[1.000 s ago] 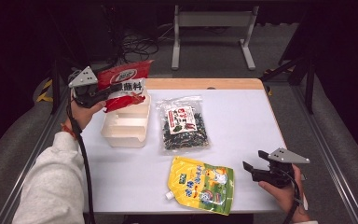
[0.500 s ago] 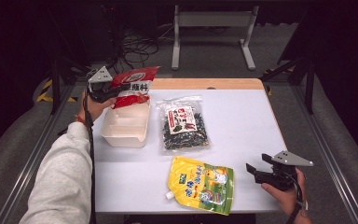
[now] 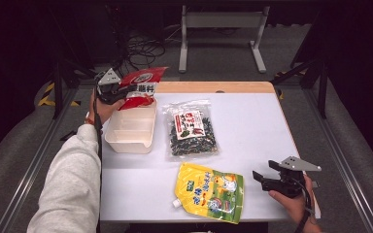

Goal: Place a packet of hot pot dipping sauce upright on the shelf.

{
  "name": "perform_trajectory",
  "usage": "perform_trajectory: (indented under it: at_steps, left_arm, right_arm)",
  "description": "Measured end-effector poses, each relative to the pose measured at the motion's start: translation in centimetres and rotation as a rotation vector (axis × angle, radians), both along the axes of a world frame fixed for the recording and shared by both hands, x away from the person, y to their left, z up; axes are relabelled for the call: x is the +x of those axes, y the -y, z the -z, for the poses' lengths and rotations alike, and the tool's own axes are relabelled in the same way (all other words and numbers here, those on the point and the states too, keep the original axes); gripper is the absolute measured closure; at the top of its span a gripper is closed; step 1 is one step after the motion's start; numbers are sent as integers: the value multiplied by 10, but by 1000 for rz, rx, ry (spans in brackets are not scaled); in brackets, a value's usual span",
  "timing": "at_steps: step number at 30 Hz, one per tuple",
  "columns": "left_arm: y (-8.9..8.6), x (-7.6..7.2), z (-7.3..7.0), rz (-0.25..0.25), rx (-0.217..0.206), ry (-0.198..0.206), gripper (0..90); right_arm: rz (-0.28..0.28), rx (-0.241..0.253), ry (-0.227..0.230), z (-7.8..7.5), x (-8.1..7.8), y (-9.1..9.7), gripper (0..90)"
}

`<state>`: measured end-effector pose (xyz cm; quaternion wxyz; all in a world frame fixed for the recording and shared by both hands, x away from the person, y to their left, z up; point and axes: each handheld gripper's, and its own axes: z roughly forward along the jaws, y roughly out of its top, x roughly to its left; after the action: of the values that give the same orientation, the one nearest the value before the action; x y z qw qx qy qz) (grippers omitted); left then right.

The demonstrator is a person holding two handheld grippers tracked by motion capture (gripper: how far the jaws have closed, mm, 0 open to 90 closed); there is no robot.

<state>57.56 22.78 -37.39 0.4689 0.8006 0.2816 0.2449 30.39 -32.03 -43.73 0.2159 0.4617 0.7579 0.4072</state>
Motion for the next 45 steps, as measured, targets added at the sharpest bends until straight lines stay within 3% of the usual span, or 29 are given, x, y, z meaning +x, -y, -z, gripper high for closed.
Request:
perform_trajectory:
  at_steps: [2, 3, 4, 7, 12, 14, 17, 18, 24, 27, 28, 30, 36, 45]
  left_arm:
    - [-1, 1, 2, -21, 9, -12, 723]
    - [-2, 2, 3, -34, 4, -28, 738]
    - [-4, 1, 6, -7, -12, -54, 815]
    - [-7, 0, 12, -16, -24, -88, 839]
    - [-6, 1, 13, -26, -17, -99, 894]
    - [-1, 3, 12, -15, 52, -117, 894]
    - [6, 6, 11, -15, 109, -156, 894]
    - [7, 6, 11, -28, 110, -151, 889]
    - [-13, 2, 10, -67, 6, -150, 711]
    - [-20, -3, 8, -46, -8, -141, 826]
    - [-20, -5, 8, -40, 26, -144, 858]
    - [-19, -6, 7, -47, 49, -144, 885]
    - [-17, -3, 11, -63, 69, -154, 900]
    - [-16, 2, 19, -75, 162, -192, 900]
  right_arm:
    - [0, 2, -4, 0, 0, -1, 241]
    - [-11, -7, -4, 0, 0, -2, 241]
    - [-15, -8, -5, 0, 0, -3, 241]
    - [-24, -4, -3, 0, -1, -3, 241]
    - [-28, 0, -7, 0, -1, -3, 239]
    - [-29, 3, -8, 0, -2, -3, 238]
    - [-32, 4, -15, 1, -2, -4, 238]
    - [-35, 2, -17, 2, -1, -4, 238]
    - [-45, -5, -25, 3, 1, -5, 236]
    - [-46, -4, -25, 3, 1, -5, 235]
    - [-45, -4, -26, 3, 1, -4, 235]
    - [-45, -3, -28, 3, 1, -4, 235]
    - [-49, -3, -30, 3, 0, -6, 234]
    - [-57, -2, -39, 5, 2, -8, 234]
